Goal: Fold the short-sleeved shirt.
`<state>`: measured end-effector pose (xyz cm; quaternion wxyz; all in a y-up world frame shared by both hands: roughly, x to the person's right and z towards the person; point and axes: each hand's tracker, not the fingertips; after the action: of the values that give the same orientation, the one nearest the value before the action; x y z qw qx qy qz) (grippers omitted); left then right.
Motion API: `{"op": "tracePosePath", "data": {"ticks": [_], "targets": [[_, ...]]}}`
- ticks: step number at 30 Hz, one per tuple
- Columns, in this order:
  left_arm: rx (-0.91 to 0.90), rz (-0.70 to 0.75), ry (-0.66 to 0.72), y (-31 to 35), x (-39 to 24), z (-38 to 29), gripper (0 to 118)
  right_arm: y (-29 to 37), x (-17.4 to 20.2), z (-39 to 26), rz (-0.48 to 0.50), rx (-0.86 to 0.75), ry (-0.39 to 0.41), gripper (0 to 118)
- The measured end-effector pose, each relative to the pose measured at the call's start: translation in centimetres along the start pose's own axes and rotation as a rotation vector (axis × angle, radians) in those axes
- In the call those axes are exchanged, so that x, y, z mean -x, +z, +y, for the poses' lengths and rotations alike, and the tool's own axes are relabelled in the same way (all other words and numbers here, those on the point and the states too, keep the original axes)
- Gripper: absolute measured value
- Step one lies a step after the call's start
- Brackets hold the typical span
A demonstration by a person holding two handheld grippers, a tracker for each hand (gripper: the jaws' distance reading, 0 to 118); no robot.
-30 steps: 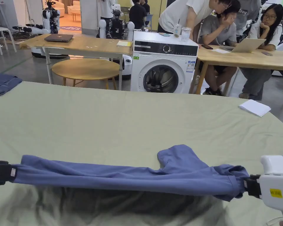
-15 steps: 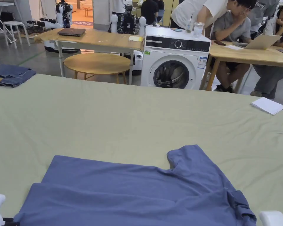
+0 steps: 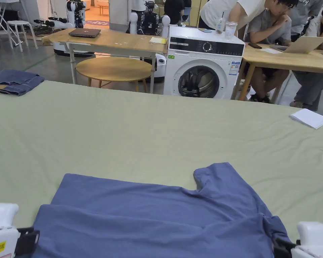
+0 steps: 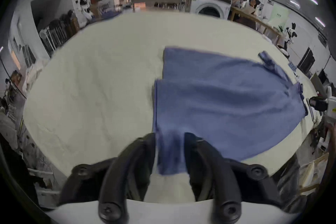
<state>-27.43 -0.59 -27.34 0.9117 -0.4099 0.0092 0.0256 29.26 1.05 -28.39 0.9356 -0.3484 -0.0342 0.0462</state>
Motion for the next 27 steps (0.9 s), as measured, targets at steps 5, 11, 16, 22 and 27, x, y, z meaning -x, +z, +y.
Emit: {"op": "tracePosePath", "data": {"ticks": [5,11,16,22,27], "targets": [[-0.228,-0.04,0.009,1.3,-2.6,2.9,31,1.8,4.2,3.0,0.044,-0.217,-0.08,51],[-0.483,-0.042,-0.046,3.0,-6.9,4.2,31,3.3,10.2,5.1,0.071,-0.449,-0.104,9],[-0.583,0.002,-0.064,2.8,-8.5,4.4,0,3.6,13.6,6.1,0.086,-0.511,-0.091,0],[-0.513,0.009,-0.018,0.8,-6.9,6.4,0,2.1,15.4,6.4,0.125,-0.487,-0.072,0],[-0.256,-0.022,0.019,-4.4,-2.0,11.3,0,1.3,16.0,6.1,0.13,-0.454,-0.025,0]]}}
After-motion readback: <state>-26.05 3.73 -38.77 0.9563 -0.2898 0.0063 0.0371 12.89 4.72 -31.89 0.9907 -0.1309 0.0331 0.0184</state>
